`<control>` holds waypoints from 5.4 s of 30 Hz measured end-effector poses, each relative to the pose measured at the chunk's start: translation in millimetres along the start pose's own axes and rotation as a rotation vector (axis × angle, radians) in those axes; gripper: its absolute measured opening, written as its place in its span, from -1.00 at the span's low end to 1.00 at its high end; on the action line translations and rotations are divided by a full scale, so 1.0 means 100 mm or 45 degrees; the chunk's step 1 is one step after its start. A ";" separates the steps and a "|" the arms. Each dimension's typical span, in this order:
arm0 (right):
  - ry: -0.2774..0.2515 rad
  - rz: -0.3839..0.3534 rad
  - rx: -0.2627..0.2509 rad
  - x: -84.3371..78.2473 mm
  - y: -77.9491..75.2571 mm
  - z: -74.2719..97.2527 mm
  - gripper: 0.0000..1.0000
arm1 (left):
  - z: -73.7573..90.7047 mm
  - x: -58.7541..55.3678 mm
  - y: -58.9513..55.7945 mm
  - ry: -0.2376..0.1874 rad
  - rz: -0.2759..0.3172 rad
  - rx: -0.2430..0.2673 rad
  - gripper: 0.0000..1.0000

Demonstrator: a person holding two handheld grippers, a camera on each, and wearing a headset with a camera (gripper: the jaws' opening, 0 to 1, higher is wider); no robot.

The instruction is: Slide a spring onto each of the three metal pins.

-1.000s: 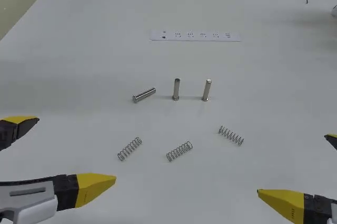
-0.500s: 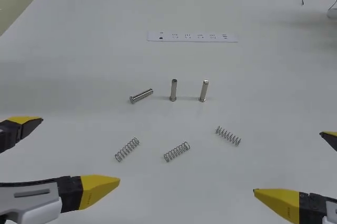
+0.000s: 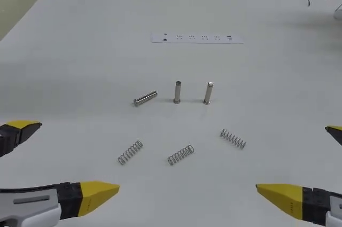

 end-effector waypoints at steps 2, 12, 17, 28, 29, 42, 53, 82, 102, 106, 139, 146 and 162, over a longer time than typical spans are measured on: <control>0.003 0.003 -0.003 0.00 0.00 0.00 0.99 | 0.00 0.00 0.00 0.002 0.000 -0.001 0.96; 0.033 -0.002 -0.013 -0.04 -0.01 0.01 0.99 | -0.05 -0.06 -0.01 0.052 -0.006 -0.019 0.96; 0.062 0.004 -0.021 -0.07 -0.03 0.02 0.99 | -0.08 -0.06 -0.02 0.056 -0.017 -0.016 0.96; 0.072 -0.002 -0.029 -0.07 -0.04 0.04 0.99 | -0.09 -0.09 -0.04 0.065 -0.005 -0.027 0.96; 0.073 -0.001 -0.033 -0.07 -0.05 0.04 0.99 | -0.09 -0.09 -0.04 0.065 -0.004 -0.028 0.96; 0.074 -0.009 -0.038 -0.09 -0.07 0.05 0.99 | -0.12 -0.03 0.00 0.061 -0.022 -0.028 0.96; 0.076 -0.022 -0.045 -0.11 -0.06 0.06 0.99 | -0.24 0.11 0.09 0.079 -0.092 -0.072 0.96; 0.096 -0.048 -0.036 -0.14 0.00 0.02 0.98 | -0.76 0.50 0.40 0.125 -0.289 -0.212 0.96; 0.091 -0.024 -0.046 -0.03 -0.02 -0.02 0.99 | -1.42 0.64 0.67 0.135 -0.222 -0.309 0.83; 0.087 -0.020 -0.049 -0.01 -0.03 -0.02 0.98 | -1.56 0.64 0.70 0.158 -0.223 -0.318 0.82; 0.110 -0.041 -0.102 0.00 -0.10 0.02 0.93 | -2.19 0.66 0.91 0.183 -0.189 -0.339 -0.23; 0.107 -0.057 -0.114 -0.02 -0.12 0.03 0.91 | -2.25 0.64 0.92 0.159 -0.119 -0.348 -0.43; 0.107 -0.071 -0.130 -0.04 -0.13 0.04 0.90 | -2.37 0.52 0.94 0.248 -0.130 -0.317 -0.81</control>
Point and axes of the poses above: the centre of the closed fingertips' face, and the gripper's own axes: z roughly backward along the fingers, y roughly to its left, x roughly out of its top, the point moved 9 cm from there along z, roughly backward along the fingers, and after that the axes turned 4 degrees about -x, right-handed, at the moved point
